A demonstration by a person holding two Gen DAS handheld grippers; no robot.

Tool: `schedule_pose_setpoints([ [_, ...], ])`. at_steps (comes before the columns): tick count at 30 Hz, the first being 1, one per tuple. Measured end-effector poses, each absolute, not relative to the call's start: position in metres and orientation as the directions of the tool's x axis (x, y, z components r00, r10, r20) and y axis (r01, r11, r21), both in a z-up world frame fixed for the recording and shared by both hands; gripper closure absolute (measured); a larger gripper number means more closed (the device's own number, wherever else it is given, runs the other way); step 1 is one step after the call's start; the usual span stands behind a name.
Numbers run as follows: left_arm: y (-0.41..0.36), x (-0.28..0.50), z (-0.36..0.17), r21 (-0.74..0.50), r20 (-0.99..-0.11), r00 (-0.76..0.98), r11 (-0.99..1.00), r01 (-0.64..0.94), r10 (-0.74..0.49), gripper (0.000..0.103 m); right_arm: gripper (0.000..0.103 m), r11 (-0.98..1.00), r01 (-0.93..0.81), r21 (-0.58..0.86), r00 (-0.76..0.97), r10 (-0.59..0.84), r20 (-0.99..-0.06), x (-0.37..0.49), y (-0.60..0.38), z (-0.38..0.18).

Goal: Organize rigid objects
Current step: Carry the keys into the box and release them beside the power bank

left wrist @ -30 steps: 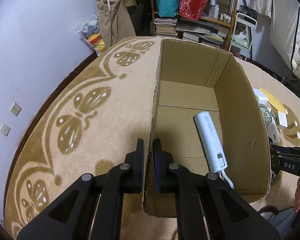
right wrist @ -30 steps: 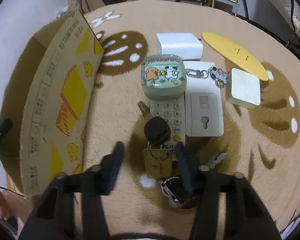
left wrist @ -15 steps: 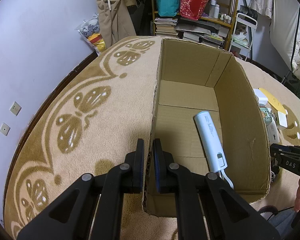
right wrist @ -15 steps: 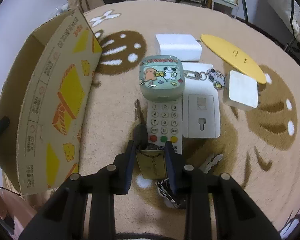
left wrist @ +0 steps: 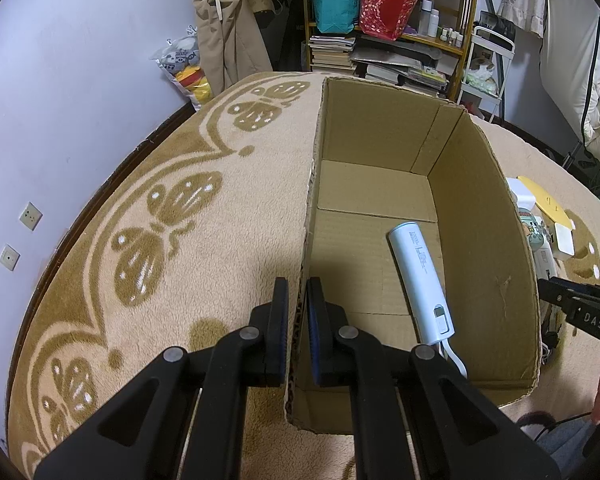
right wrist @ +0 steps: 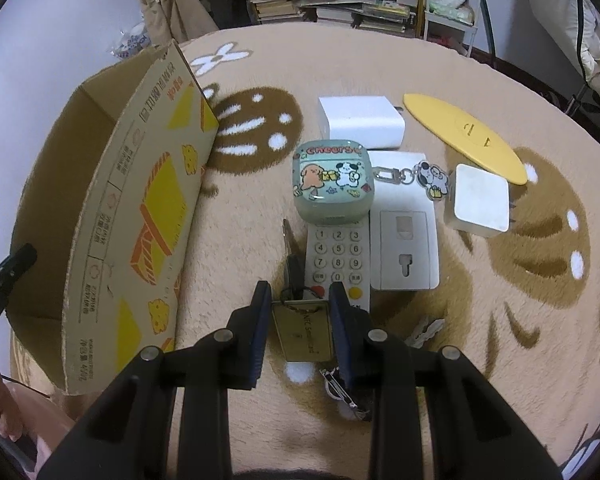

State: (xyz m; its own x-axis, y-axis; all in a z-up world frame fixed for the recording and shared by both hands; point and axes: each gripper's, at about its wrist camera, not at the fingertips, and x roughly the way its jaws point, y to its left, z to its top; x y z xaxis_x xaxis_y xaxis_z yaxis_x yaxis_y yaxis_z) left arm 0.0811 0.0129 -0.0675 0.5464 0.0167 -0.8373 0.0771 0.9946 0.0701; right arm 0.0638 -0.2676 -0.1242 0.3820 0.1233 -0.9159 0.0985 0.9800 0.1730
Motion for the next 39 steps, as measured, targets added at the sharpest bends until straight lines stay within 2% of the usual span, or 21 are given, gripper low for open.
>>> schedule_pose_setpoints([
  [8, 0.013, 0.081, -0.068, 0.070, -0.837, 0.546, 0.995, 0.077, 0.017, 0.095, 0.072, 0.981, 0.074, 0.182, 0.455, 0.129, -0.881, 0.064, -0.260, -0.096],
  [28, 0.013, 0.081, -0.068, 0.071, -0.838, 0.546, 0.995, 0.077, 0.018, 0.095, 0.072, 0.975, -0.130, 0.178, 0.611, 0.220, -0.760, 0.085, -0.204, 0.004],
  [32, 0.013, 0.081, -0.069, 0.079, -0.836, 0.548, 0.994, 0.079, 0.022, 0.095, 0.072, 0.975, -0.160, 0.152, 0.589, 0.218, -0.778, 0.096, -0.185, 0.003],
  [39, 0.013, 0.081, -0.069, 0.077, -0.836, 0.548, 0.994, 0.079, 0.022, 0.095, 0.072, 0.964, -0.186, 0.192, 0.553, 0.264, -0.790, 0.101, -0.161, -0.016],
])
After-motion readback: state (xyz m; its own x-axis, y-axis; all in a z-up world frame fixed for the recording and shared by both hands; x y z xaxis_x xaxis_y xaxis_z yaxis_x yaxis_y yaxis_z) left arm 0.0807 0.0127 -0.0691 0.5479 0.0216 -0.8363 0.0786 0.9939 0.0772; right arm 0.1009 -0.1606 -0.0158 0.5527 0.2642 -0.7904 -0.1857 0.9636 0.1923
